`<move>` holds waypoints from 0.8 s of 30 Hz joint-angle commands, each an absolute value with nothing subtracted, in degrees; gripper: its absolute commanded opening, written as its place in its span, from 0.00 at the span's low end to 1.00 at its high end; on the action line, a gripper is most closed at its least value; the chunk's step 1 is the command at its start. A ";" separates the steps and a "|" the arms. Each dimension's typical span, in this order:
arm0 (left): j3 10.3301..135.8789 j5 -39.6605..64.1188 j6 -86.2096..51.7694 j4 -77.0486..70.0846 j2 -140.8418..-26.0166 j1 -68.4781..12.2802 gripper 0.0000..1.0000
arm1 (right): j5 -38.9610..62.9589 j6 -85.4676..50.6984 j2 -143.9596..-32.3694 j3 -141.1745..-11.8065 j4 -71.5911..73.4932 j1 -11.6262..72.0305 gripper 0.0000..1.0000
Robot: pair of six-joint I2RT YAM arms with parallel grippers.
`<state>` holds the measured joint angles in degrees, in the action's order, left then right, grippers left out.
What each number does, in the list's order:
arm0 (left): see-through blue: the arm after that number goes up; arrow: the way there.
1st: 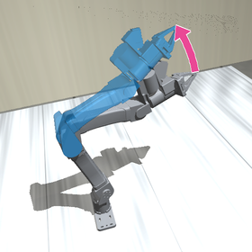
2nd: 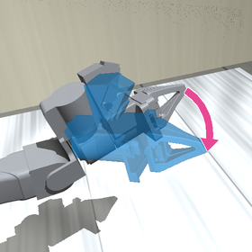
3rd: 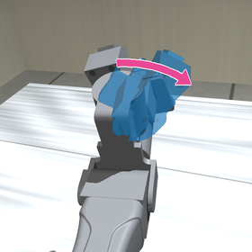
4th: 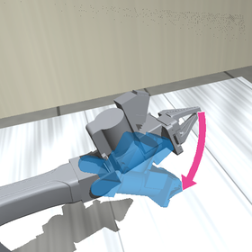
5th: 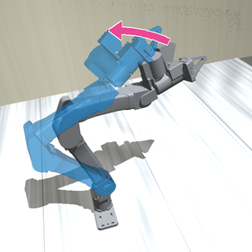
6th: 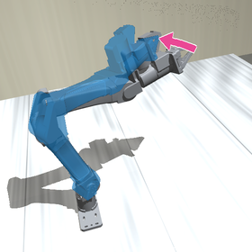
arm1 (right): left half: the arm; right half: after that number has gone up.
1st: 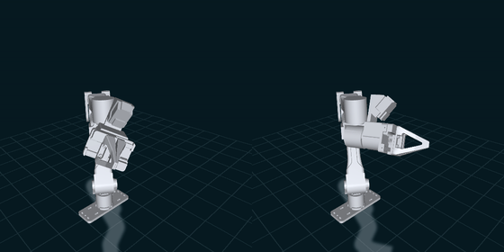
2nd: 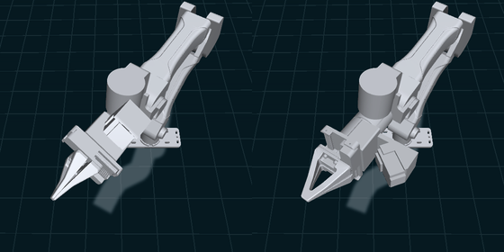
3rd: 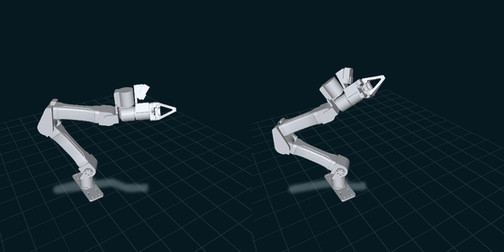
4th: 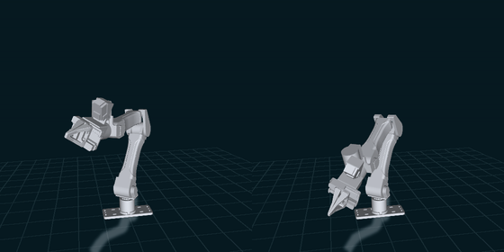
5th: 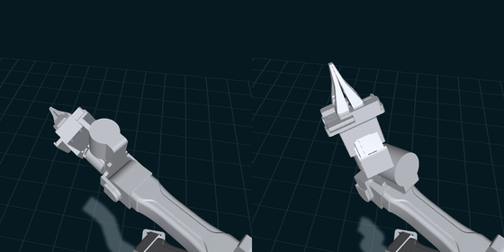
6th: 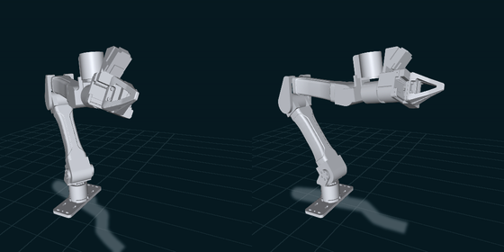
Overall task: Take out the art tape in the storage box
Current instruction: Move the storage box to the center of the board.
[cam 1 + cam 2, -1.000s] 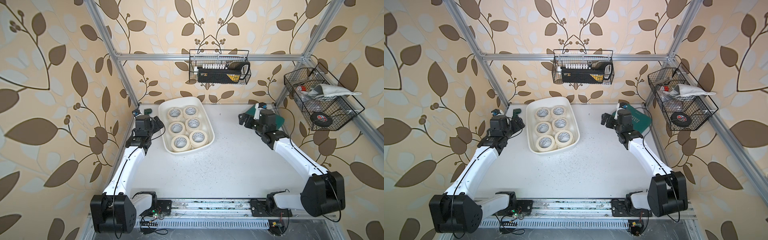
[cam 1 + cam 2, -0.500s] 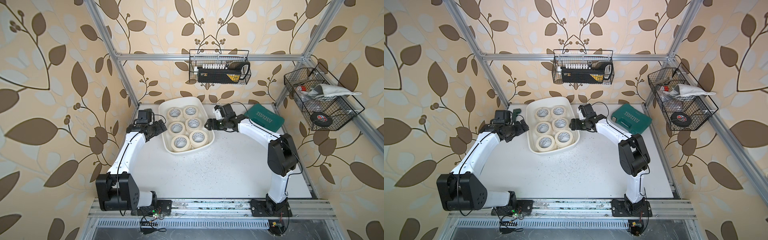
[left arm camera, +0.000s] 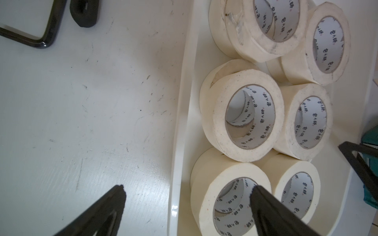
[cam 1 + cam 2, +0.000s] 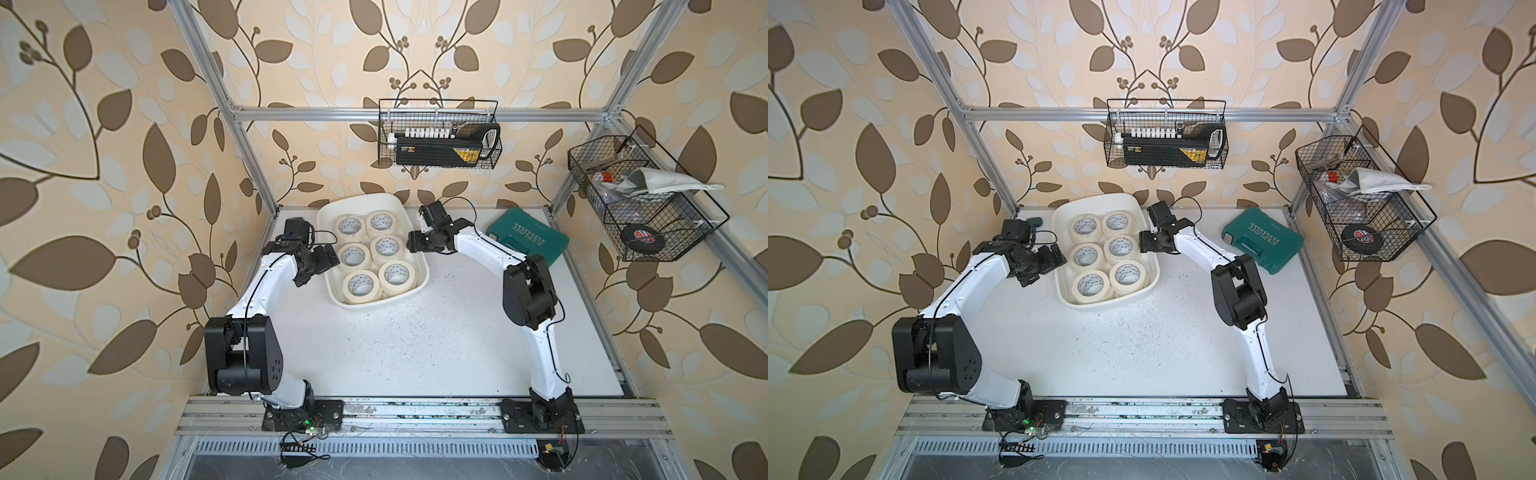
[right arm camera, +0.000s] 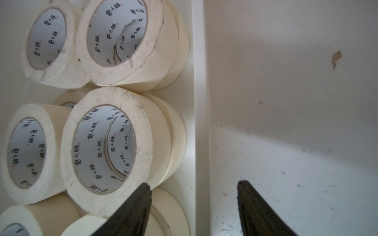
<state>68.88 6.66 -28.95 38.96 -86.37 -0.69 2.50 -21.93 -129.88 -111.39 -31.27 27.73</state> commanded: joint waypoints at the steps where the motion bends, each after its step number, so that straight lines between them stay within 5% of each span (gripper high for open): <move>1: 70.40 7.86 -28.01 39.24 -84.96 -0.35 0.98 | 0.99 -21.52 -132.61 -115.48 -33.40 28.08 0.55; 16: 71.53 10.72 -29.22 41.61 -79.36 -0.35 0.99 | -3.92 -23.55 -134.95 -119.02 -33.23 28.09 0.00; 24: 73.58 14.18 -27.68 44.48 -80.77 -1.55 0.99 | -8.24 -26.51 -126.72 -106.93 -29.38 26.76 0.00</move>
<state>70.46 11.20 -28.95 42.44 -80.93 -0.84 -3.66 -23.27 -130.82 -111.02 -28.64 27.97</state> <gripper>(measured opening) 0.989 0.103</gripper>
